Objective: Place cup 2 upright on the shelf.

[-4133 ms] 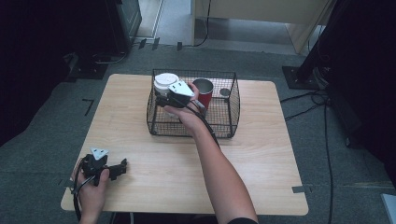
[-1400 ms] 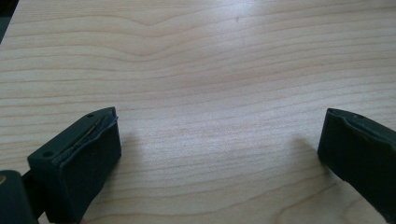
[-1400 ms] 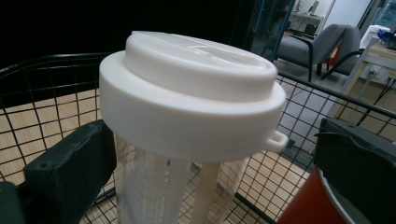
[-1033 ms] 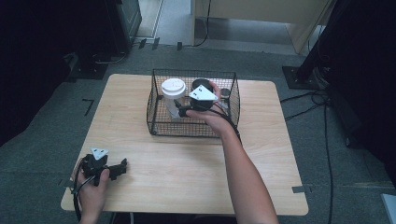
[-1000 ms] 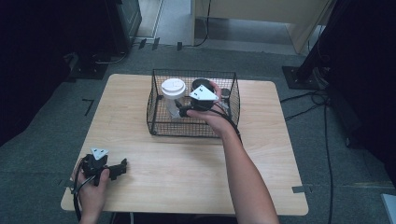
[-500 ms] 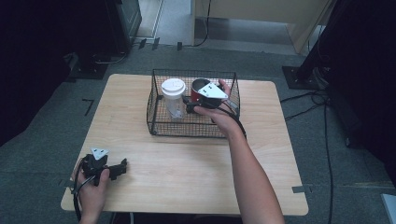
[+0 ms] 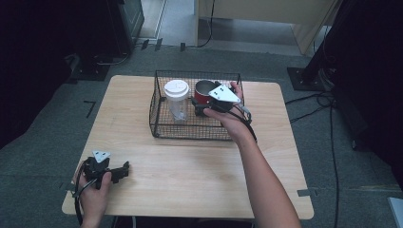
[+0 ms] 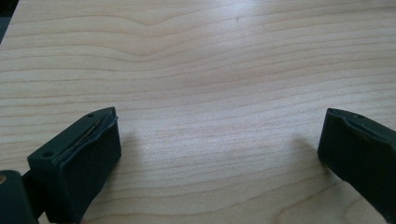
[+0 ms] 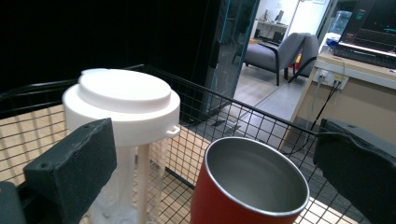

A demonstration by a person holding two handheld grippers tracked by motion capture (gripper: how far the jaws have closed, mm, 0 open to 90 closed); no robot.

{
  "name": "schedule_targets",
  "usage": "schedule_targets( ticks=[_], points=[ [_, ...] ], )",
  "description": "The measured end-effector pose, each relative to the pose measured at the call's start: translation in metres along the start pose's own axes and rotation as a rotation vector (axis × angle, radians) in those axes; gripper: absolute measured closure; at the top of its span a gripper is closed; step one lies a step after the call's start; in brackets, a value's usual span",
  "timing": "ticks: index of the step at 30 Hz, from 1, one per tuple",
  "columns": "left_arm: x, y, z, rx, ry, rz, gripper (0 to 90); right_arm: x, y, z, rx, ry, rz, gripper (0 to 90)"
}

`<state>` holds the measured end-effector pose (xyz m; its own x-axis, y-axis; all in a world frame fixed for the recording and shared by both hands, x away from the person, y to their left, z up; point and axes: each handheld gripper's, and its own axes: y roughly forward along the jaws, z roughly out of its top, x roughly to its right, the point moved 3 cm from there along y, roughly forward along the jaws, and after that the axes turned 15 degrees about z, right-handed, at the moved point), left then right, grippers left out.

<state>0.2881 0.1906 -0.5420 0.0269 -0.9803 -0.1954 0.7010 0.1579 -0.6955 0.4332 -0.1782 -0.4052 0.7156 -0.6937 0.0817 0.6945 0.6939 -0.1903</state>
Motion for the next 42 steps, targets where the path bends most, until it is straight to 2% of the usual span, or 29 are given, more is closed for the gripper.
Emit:
schedule_targets(
  ticks=[5, 12, 16, 29, 36, 42],
  points=[
    [0.0, 0.0, 0.0, 0.0, 0.0, 0.0, 0.0, -0.004, -0.015, -0.001, -0.003, 0.028, -0.019, 0.0],
    [0.0, 0.0, 0.0, 0.0, 0.0, 0.0, 0.0, -0.004, -0.04, -0.01, -0.006, 0.033, -0.029, 0.0],
    [0.0, 0.0, 0.0, 0.0, -0.001, 0.0, 0.0, -0.006, -0.054, -0.014, 0.0, 0.055, -0.028, 0.0],
    [0.0, 0.0, 0.0, 0.001, -0.002, 0.001, 0.0, -0.01, -0.103, -0.023, 0.005, 0.052, -0.057, 0.0],
    [0.0, 0.0, 0.0, 0.001, -0.001, 0.0, 0.0, -0.008, -0.127, -0.038, -0.021, 0.044, -0.086, 0.0],
    [0.0, 0.0, 0.0, 0.0, 0.0, 0.0, 0.0, -0.005, -0.145, -0.056, -0.036, 0.057, -0.114, 0.0]
  ],
)
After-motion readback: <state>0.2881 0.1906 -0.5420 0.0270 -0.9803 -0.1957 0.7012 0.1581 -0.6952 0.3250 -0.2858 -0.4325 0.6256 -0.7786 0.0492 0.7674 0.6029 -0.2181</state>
